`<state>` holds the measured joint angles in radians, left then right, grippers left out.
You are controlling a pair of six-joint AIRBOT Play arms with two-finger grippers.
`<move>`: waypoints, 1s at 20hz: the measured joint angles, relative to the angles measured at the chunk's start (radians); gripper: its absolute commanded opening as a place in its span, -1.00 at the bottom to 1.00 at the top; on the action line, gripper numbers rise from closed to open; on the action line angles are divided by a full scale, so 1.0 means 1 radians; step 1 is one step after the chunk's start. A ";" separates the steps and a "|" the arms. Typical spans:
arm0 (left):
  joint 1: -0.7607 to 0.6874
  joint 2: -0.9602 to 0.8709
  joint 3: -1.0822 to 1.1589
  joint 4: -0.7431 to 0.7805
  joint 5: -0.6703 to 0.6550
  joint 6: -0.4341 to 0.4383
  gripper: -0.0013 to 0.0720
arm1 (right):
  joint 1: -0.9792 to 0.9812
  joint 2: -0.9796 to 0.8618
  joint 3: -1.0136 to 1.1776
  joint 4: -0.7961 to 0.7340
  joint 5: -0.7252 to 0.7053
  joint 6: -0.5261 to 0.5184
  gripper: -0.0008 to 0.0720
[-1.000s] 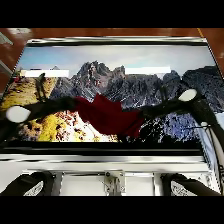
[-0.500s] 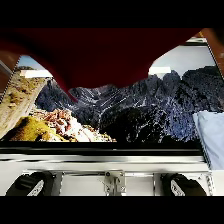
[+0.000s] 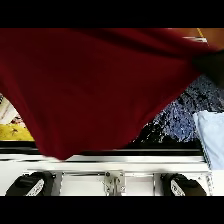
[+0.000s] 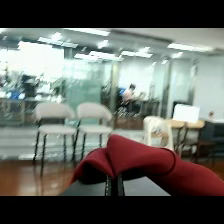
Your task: Fold the shirts.
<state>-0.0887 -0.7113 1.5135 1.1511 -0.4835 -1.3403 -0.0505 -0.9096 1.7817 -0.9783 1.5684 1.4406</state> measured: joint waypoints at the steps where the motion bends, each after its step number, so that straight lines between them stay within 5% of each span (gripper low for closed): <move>1: 0.016 -0.039 0.001 0.011 -0.001 0.000 -0.87 | 0.002 -0.018 -0.029 0.001 0.042 0.024 -0.81; 6: 0.046 -0.293 0.003 0.040 -0.031 0.019 -0.86 | 0.115 -0.127 -0.267 -0.063 0.041 0.065 -0.81; 13: -0.045 -0.624 0.003 0.050 -0.263 0.019 -0.86 | 0.256 -0.411 -0.437 -0.192 -0.279 0.055 -0.81; 14: -0.062 -0.665 0.004 0.047 -0.289 0.003 -0.75 | 0.263 -0.452 -0.443 -0.196 -0.308 0.055 -0.81; 16: -0.091 -0.731 0.003 0.045 -0.343 -0.042 0.60 | 0.269 -0.515 -0.451 -0.203 -0.339 0.056 -0.81; 17: -0.100 -0.755 0.004 0.043 -0.368 -0.064 0.78 | 0.272 -0.535 -0.453 -0.207 -0.348 0.057 -0.81; 20: -0.101 -0.790 0.011 0.044 -0.520 -0.113 0.78 | 0.276 -0.565 -0.455 -0.211 -0.352 0.058 -0.81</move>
<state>-0.1898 -1.5013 1.5249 1.1954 -1.0031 -1.4532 0.2253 -1.4746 1.3262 -1.1889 1.2160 1.4982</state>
